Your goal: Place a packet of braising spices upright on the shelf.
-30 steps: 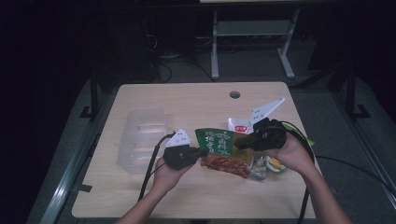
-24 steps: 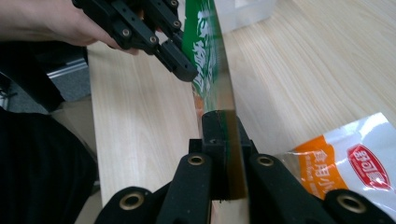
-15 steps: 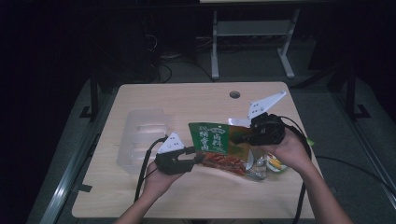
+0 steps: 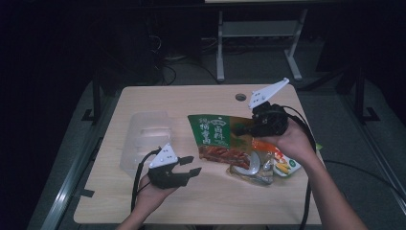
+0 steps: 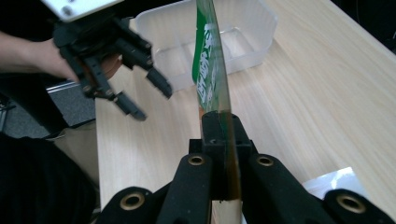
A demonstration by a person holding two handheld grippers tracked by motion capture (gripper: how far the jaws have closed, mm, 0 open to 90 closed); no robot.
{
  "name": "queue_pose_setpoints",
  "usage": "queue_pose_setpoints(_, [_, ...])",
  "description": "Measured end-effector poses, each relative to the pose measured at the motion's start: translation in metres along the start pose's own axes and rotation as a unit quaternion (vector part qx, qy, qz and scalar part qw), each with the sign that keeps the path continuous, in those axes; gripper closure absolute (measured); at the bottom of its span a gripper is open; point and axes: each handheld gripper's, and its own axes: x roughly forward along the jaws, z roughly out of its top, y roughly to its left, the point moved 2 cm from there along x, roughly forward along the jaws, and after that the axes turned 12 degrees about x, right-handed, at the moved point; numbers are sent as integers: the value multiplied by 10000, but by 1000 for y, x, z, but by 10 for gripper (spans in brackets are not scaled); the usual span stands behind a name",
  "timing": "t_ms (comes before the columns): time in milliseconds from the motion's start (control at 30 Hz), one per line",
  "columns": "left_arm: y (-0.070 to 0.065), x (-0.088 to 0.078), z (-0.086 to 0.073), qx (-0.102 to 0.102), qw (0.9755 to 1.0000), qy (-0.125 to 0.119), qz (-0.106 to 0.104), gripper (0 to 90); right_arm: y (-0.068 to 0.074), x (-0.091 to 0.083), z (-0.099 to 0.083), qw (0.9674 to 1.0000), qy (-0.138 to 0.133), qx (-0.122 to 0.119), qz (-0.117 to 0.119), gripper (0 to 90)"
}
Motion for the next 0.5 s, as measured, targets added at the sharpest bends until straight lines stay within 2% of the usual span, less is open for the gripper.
queue_pose_setpoints(167, [-5,-4,-7,43,10000,26,-56,495,-4,7,13,10000,-12,-15,91,900])
queue_pose_setpoints(300, [-7,-4,-13,-1,9999,27,-131,483,-8,16,25,9998,-35,-82,164,900])
queue_pose_setpoints(367, [-8,-4,-15,26,9999,33,-150,480,-8,19,29,9998,-57,-26,193,900])
queue_pose_setpoints(400, [-9,-4,-15,42,9999,39,-155,478,-10,22,32,9997,-59,-105,190,900])
queue_pose_setpoints(500, [-10,-4,-16,83,9998,37,-201,473,-13,28,38,9996,-78,-130,225,900])
